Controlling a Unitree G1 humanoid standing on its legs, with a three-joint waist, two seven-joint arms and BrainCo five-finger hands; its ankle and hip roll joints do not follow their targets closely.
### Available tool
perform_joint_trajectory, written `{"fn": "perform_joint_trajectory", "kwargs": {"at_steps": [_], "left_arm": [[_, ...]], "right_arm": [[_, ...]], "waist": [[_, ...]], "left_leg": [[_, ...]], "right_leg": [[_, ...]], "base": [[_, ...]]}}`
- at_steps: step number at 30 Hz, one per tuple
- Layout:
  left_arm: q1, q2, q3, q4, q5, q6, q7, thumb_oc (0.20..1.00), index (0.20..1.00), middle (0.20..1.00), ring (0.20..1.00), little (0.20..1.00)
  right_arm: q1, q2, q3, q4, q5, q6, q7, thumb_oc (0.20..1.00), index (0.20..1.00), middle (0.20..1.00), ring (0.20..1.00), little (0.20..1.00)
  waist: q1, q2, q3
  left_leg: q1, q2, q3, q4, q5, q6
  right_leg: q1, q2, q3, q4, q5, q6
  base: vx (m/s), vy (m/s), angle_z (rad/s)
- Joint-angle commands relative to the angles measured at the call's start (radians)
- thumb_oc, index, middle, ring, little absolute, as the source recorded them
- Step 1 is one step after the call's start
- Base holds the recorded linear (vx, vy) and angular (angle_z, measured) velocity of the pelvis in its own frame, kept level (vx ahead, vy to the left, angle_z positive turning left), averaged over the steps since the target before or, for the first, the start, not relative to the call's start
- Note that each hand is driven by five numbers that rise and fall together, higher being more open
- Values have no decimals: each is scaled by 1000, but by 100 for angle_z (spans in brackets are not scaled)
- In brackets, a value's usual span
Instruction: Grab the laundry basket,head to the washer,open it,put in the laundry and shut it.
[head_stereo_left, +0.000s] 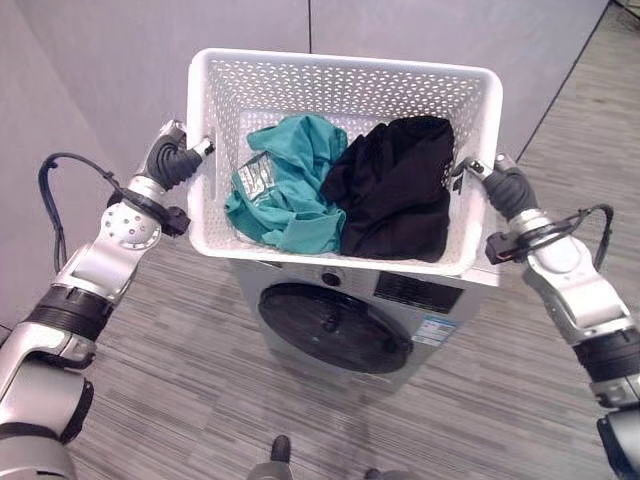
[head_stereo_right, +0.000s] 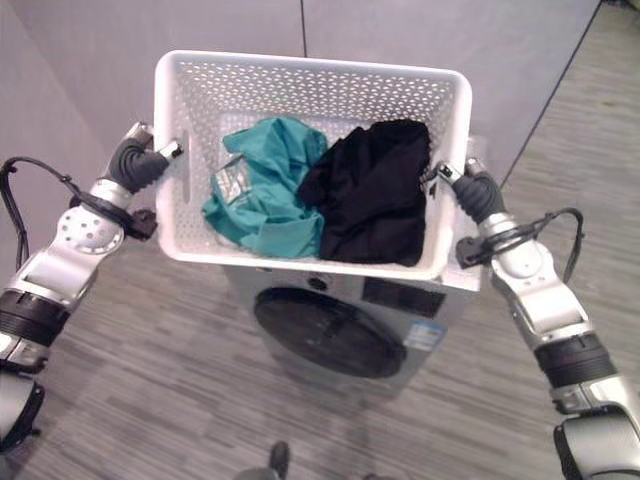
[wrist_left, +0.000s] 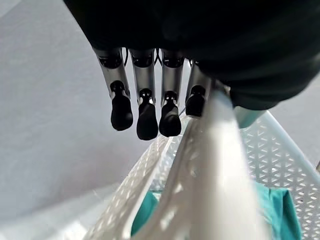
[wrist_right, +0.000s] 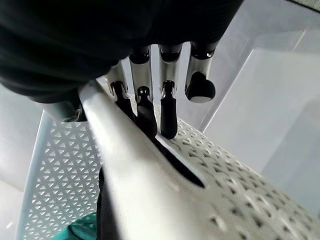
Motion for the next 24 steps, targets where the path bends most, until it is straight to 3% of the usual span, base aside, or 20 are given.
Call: {"fn": "perform_joint_trajectory", "kwargs": {"at_steps": [1,7,16,24], "left_arm": [[-60,107,128,172,-68,10,70,200,200,200,200,200],[-187,69,35,283,-119,-2,78,200,200,200,200,200],[-334,27,-69,354,-167,-21,84,200,200,200,200,200],[-454,-16,-163,556,-165,0,63,200,200,200,200,200]], "right_arm": [[-16,-46,-56,98,49,-25,-40,200,200,200,200,200],[-183,35,30,308,5,-2,-87,200,200,200,200,200],[-330,-43,52,485,27,-6,-125,200,200,200,200,200],[-566,-39,234,790,-20,47,-56,200,200,200,200,200]], "waist": [[49,0,-124],[51,12,-121],[30,14,-99],[31,8,-87]], "left_leg": [[34,63,15,-6,-91,-15],[18,45,53,-6,-113,3],[-46,32,45,-6,-105,2],[-44,36,59,-6,-108,1]], "right_leg": [[-17,5,-32,-7,8,8],[-35,-28,-22,-57,53,43],[-74,-38,-52,-79,74,53],[-80,-42,-54,-85,88,61]], "base": [[64,83,-26],[86,94,-5],[20,21,-5],[17,6,0]]}}
